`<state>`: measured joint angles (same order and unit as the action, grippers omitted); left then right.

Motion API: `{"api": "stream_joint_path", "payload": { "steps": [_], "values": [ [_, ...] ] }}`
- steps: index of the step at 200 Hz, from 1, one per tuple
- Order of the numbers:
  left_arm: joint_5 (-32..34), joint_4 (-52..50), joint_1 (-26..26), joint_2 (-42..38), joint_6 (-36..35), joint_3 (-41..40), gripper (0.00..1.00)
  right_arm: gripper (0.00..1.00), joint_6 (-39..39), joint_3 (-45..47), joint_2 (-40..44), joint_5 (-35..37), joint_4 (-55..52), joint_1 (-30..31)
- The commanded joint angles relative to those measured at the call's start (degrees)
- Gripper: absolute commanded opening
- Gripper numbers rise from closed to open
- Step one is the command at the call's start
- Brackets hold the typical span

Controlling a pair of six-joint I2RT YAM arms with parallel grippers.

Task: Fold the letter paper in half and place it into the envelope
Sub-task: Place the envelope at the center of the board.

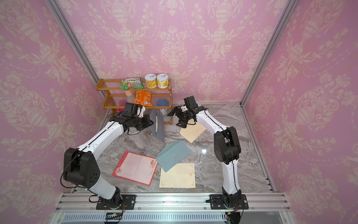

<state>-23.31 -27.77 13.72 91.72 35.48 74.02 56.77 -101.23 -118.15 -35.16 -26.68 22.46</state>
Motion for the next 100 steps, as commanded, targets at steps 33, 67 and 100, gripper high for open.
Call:
{"api": "stream_joint_path", "payload": {
  "steps": [33, 67, 100],
  "values": [
    [1.68, 3.86, -1.05, -2.73, 1.51, -9.01, 0.0, 1.0, -0.93, 1.83, 0.14, -0.08, 0.09, 2.12],
    [2.69, 4.22, -2.35, -5.33, 1.06, -13.19, 0.0, 1.0, -4.21, -1.5, -1.49, 0.53, -4.52, 4.39],
    [2.55, 4.75, -4.06, -8.17, 1.17, -14.68, 0.0, 1.0, -4.28, -2.28, -2.32, 0.36, -4.69, 5.66]
  ]
}}
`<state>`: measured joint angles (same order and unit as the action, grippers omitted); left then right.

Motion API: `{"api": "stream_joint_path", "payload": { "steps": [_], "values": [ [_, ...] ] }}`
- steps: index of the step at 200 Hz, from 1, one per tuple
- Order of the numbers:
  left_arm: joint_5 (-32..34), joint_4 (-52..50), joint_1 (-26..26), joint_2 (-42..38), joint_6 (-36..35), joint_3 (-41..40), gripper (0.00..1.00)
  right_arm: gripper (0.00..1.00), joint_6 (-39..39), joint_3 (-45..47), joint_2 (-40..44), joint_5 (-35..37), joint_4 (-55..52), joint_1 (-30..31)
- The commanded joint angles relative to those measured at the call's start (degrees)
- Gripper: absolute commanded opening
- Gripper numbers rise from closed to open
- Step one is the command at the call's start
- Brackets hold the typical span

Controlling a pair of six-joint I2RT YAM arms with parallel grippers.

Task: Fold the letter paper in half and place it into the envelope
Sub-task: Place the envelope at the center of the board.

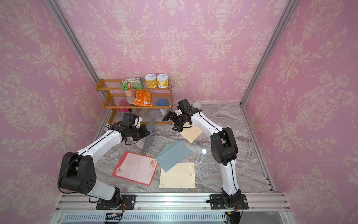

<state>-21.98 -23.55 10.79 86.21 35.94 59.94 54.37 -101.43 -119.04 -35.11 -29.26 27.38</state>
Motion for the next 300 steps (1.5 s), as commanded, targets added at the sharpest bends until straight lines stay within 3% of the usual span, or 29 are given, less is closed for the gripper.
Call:
{"api": "stream_joint_path", "payload": {
  "steps": [1, 67, 150, 231, 250, 268, 289, 296, 300],
  "values": [
    [1.14, 0.53, -1.17, -2.69, 0.75, -0.48, 0.0, 1.0, -1.89, -2.1, -1.48, 0.35, -2.07, 0.79],
    [-1.36, 0.68, -1.15, -2.26, 2.06, 3.36, 0.0, 1.0, -1.02, -3.16, -3.08, 0.49, -1.48, 1.67],
    [-1.13, 8.6, -4.38, -4.02, 5.72, -9.64, 0.0, 1.0, -0.66, -3.05, -4.25, 0.42, -0.79, 2.94],
    [0.8, 6.54, -6.04, -3.63, 2.12, -12.3, 0.0, 0.99, -1.2, -6.51, -8.73, -0.12, -1.43, 5.44],
    [0.79, 7.35, -6.04, -2.24, 1.78, -12.7, 0.0, 0.82, -1.02, -8.3, -10.43, -0.36, -1.33, 6.08],
    [1.1, 7.7, -6.04, -1.05, 1.42, -12.83, 0.01, 0.54, -0.88, -10.43, -12.44, -0.2, -1.49, 6.48],
    [1.0, 8.02, -6.04, 0.35, 0.89, -12.81, 0.06, 0.09, -1.26, -12.74, -14.71, 0.13, -2.3, 6.89],
    [0.88, 8.03, -6.04, 0.79, 0.68, -12.69, 0.08, 0.0, -1.5, -13.36, -15.42, 0.22, -2.51, 7.05],
    [0.88, 8.0, -6.04, 0.97, 0.56, -12.65, 0.09, 0.0, -1.69, -13.71, -15.86, 0.26, -2.72, 7.22]
  ]
}}
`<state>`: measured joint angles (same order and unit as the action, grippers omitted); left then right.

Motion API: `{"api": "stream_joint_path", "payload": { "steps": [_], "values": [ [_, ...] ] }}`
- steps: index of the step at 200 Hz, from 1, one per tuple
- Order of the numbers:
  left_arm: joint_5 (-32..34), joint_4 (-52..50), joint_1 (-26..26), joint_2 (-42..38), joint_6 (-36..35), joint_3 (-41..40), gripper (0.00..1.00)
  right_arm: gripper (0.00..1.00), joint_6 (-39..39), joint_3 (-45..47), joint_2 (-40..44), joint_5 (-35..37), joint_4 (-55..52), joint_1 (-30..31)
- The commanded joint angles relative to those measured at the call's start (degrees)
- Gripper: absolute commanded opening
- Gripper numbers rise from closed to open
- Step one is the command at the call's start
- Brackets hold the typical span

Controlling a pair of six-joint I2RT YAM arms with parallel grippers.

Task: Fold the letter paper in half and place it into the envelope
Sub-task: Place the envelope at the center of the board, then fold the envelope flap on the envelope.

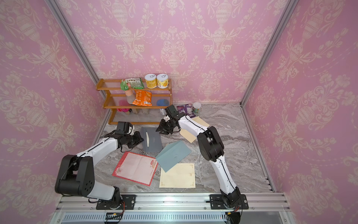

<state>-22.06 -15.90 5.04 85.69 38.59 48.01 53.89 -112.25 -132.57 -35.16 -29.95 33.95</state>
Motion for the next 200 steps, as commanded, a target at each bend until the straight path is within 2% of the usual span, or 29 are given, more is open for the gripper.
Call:
{"api": "stream_joint_path", "payload": {
  "steps": [1, 19, 33, 68, 86, 91, 97, 170, 184, 200],
  "values": [
    [0.92, 0.3, -0.29, 1.59, -2.1, -0.63, 0.1, 0.0, -1.27, -3.02, -2.47, 0.33, -2.07, 0.66],
    [0.67, -0.48, -0.29, 2.42, -3.03, 0.21, 0.14, 0.0, -2.11, -4.1, -4.03, 1.04, -3.23, 1.1],
    [0.63, -1.44, -0.3, 2.88, -3.9, 1.13, 0.21, 0.0, -1.99, -4.12, -4.85, 1.31, -3.01, 1.28],
    [0.25, -5.37, -0.3, 3.78, -6.38, 4.56, 0.67, 0.0, -2.74, -6.03, -6.98, 1.58, -4.04, 1.88],
    [2.38, -9.09, -0.43, 3.12, -8.13, 7.12, 0.87, 0.0, -3.3, -7.06, -7.99, 2.18, -5.13, 2.17],
    [3.06, -10.09, -0.54, 2.78, -8.64, 7.65, 0.9, 0.0, -3.35, -7.3, -8.25, 2.28, -5.27, 2.16],
    [3.93, -11.17, -0.69, 2.37, -9.16, 8.18, 0.99, 0.0, -3.48, -7.63, -8.59, 2.38, -5.46, 2.24],
    [13.57, -18.98, -5.38, -1.55, -9.96, 8.01, 0.97, 0.0, -6.77, -12.54, -12.42, 5.33, -11.72, 2.62],
    [15.11, -19.57, -5.83, -1.64, -9.63, 7.27, 0.93, 0.0, -7.27, -13.07, -12.86, 5.74, -12.83, 2.7],
    [16.66, -20.13, -5.92, -1.13, -9.41, 6.8, 0.83, 0.0, -7.89, -14.05, -13.49, 6.36, -14.39, 2.62]
  ]
}}
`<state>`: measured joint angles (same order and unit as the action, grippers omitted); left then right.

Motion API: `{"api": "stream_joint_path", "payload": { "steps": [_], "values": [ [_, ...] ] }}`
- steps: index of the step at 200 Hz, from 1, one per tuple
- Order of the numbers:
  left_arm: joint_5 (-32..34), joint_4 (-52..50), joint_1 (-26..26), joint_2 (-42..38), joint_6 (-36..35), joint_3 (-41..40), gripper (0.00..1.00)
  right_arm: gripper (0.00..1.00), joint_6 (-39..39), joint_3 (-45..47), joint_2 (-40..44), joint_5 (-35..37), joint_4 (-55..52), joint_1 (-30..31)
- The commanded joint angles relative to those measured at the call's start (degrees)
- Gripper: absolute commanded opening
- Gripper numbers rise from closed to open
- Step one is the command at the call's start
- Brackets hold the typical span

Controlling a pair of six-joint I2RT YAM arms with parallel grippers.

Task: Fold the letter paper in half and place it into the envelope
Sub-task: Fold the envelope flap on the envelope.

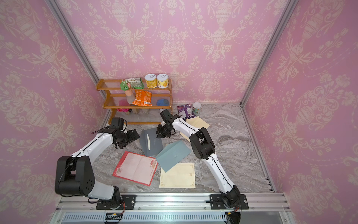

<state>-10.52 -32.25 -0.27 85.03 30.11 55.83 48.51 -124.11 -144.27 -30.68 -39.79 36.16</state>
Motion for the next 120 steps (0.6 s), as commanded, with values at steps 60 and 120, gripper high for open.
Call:
{"api": "stream_joint_path", "payload": {
  "steps": [60, 120],
  "values": [
    [4.03, -2.44, -0.61, 4.72, 0.13, -1.53, 0.0, 0.0, -5.59, -7.66, -4.58, 3.66, -11.02, 0.48],
    [-1.94, 2.48, 0.63, 9.64, 1.0, -1.24, 0.0, 0.0, -7.43, -10.18, -6.2, 4.89, -14.78, 0.4]
  ]
}}
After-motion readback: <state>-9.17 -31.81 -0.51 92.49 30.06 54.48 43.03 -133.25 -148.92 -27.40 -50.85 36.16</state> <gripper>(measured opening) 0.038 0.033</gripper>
